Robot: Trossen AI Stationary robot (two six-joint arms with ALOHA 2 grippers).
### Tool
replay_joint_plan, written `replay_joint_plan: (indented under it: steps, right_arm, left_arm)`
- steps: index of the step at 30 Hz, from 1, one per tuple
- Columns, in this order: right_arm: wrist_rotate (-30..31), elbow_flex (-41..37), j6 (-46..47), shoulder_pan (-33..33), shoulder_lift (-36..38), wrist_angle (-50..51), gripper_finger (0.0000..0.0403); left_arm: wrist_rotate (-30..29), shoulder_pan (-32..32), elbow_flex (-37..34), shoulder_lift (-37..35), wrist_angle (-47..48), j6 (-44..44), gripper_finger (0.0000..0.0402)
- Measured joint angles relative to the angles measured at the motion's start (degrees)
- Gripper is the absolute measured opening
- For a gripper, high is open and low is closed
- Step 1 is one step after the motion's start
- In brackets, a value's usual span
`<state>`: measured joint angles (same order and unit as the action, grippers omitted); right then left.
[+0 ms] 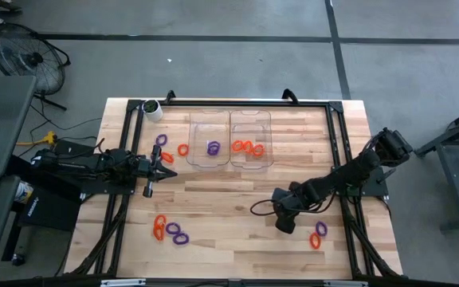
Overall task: Sort spring keychains
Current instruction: Put the purple spring keychain into the left transparent bin
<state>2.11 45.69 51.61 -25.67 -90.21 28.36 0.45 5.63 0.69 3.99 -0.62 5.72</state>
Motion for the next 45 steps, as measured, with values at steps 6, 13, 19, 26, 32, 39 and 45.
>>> replay_joint_plan:
  steps: [6, 13, 19, 26, 32, 39, 45]
  right_arm:
    - [0.35, -0.01, -4.81, -0.02, 0.00, 2.47, 0.0202]
    - [-0.10, -2.46, -8.40, -1.98, 0.00, -0.52, 0.0199]
    - [3.82, -4.05, -8.32, -4.46, 0.13, -1.73, 0.0206]
    - [5.19, -4.32, -8.39, -5.72, -2.57, -3.20, 0.0182]
    - [8.32, -3.56, -9.98, -7.89, -4.37, -3.06, 0.0148]
    - [7.88, -3.45, -11.61, -7.96, -4.37, -2.67, 0.0093]
    - [6.11, -3.45, -10.93, -7.72, -4.37, -3.76, 0.0014]
  left_arm:
    - [0.00, 0.00, 0.00, 0.00, -0.02, 0.00, 0.0001]
    - [0.00, 0.00, 0.00, -0.02, -0.01, 0.00, 0.0001]
    - [0.00, 0.00, 0.00, -0.02, -0.02, -0.02, 0.0001]
    - [0.00, 0.00, 0.00, -0.01, -0.01, 0.00, 0.0001]
    - [0.00, 0.00, 0.00, -0.01, 0.00, 0.00, 0.0001]
    - [0.00, 0.00, 0.00, -0.02, 0.00, 0.00, 0.0001]
    - [0.00, 0.00, 0.00, 0.00, -0.02, 0.00, 0.0001]
